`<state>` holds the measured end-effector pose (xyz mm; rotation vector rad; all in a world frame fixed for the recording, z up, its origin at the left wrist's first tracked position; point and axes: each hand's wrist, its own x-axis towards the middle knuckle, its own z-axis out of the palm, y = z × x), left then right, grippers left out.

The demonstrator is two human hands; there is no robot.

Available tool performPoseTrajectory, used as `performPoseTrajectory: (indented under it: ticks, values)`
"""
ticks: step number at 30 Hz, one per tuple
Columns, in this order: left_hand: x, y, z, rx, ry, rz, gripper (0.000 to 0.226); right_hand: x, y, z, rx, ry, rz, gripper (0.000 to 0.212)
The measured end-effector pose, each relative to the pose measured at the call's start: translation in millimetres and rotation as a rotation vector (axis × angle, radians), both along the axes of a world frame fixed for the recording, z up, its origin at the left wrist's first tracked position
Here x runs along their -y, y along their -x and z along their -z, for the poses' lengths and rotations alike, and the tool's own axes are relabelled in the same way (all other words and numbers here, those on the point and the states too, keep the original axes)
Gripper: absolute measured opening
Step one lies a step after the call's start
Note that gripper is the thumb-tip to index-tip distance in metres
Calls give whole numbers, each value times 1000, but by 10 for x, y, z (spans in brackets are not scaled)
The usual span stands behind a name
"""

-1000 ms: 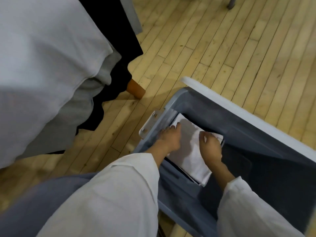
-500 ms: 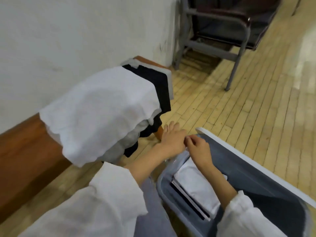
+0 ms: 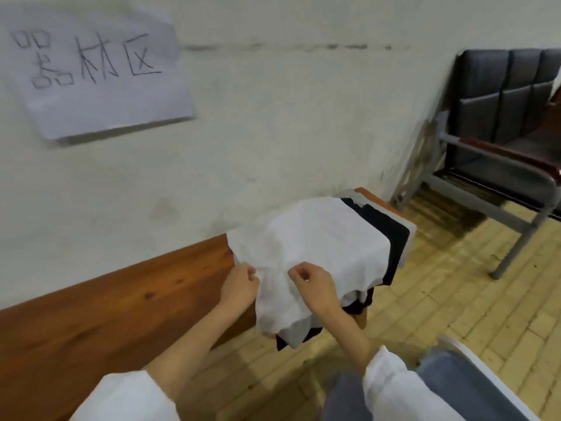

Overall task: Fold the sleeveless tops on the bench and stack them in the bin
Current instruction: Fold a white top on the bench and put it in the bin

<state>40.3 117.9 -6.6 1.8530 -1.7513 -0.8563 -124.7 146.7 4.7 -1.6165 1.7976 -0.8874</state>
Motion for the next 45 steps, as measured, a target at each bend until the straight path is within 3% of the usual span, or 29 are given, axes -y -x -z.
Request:
performPoseTrajectory:
  ticks: [3,7,10,12,16,19,23,24,26,28,33,41,45]
  values:
    - [65,-249,93,-184,-95,-29,25,275,-470,90,-56,-21,-69,17]
    - [179,-317,142,-536,-199,-222,27,502,-812,226,-254,-91,12,18]
    - [230,-327,144,-637,-259,-307,19,569,-834,290,-393,-94,31,16]
    - [236,-339,112,-653,-299,-290,17,580,-802,303,-309,-100,55,13]
    - [299,-327,34,-771,-284,-387,19,522,-755,114,39,-42,32,8]
    - [382,-240,-85,-958,-233,-524,18,489,-773,-113,194,-58,-59,9]
    - [545,-198,-274,-1211,-265,-496,34,381,-779,-289,278,-159,-227,14]
    - [585,-210,-292,-1218,-227,-502,39,330,-775,-307,293,-173,-262,17]
    - [644,-263,-340,-1025,-113,-534,52,265,-774,-342,289,-172,-310,18]
    - [616,-306,-443,-839,1,-521,53,218,-813,-384,260,-159,-343,16]
    - [505,-638,-536,-644,168,-483,56,77,-1228,-588,227,-153,-433,16]
    - [-60,-2137,-129,-639,120,-680,48,-387,-2603,-263,116,-353,-563,8]
    - [-525,-2843,127,-575,125,-773,46,-742,-3233,-42,143,-486,-643,18]
